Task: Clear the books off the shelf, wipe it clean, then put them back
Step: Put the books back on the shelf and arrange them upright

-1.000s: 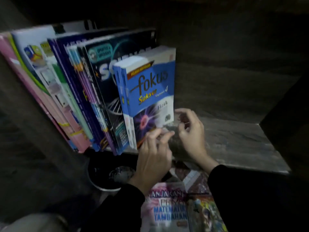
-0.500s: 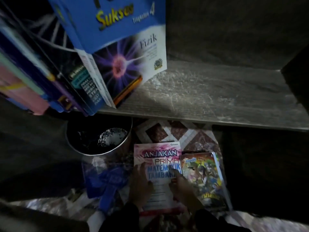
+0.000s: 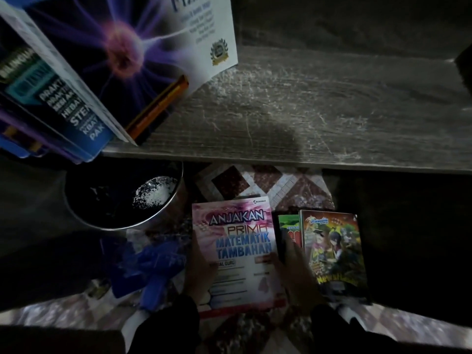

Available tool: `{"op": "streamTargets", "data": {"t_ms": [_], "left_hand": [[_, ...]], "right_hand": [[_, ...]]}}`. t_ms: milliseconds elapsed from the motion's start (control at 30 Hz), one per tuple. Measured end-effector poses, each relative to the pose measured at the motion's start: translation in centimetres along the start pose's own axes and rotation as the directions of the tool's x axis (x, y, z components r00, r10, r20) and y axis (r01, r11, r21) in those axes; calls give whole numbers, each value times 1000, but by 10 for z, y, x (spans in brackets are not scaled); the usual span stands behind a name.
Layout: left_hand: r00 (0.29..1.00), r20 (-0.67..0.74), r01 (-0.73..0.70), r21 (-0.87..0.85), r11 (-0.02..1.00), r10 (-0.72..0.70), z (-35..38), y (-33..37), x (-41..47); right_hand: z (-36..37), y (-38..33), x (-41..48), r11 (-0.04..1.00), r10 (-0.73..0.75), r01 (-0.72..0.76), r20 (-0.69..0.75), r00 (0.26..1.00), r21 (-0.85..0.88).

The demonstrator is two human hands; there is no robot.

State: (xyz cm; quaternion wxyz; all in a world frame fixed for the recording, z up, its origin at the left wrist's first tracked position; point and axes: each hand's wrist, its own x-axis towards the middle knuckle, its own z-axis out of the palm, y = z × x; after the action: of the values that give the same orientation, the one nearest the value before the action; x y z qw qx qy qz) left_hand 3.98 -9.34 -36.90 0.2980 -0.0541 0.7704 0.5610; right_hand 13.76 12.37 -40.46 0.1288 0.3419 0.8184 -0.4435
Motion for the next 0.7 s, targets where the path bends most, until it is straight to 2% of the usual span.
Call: {"op": "streamTargets", "data": {"t_ms": [33,100,167,233,333,433,700], "left_hand": [[1000,-16,18,-52,999,-19,1,7,-3],[999,-22,25,-120,992,-28,3,15,-7],[998,-40,50,-154,987,-56,3,15,-3],[997,-32,69,-180,981,-76,4,14,0],[995,15,97,-201,975,-96,0,12,1],[992,-6,121,-199,972,-125,-5,5,2],[990,13,143,-160,977,-143,-8,-4,4]], "right_hand": [[-5,-19,-8,1000,-12,12,15,1000,-12],[-12,-59,-23,992,39,-47,65,997,120],[-5,-66,-23,952,92,-129,140,986,278],[3,-59,-14,912,95,-150,159,983,383],[14,-45,-9,896,121,-161,121,985,413],[15,-42,-13,921,99,-123,83,992,371],[14,-37,7,902,68,-129,159,985,412]]}}
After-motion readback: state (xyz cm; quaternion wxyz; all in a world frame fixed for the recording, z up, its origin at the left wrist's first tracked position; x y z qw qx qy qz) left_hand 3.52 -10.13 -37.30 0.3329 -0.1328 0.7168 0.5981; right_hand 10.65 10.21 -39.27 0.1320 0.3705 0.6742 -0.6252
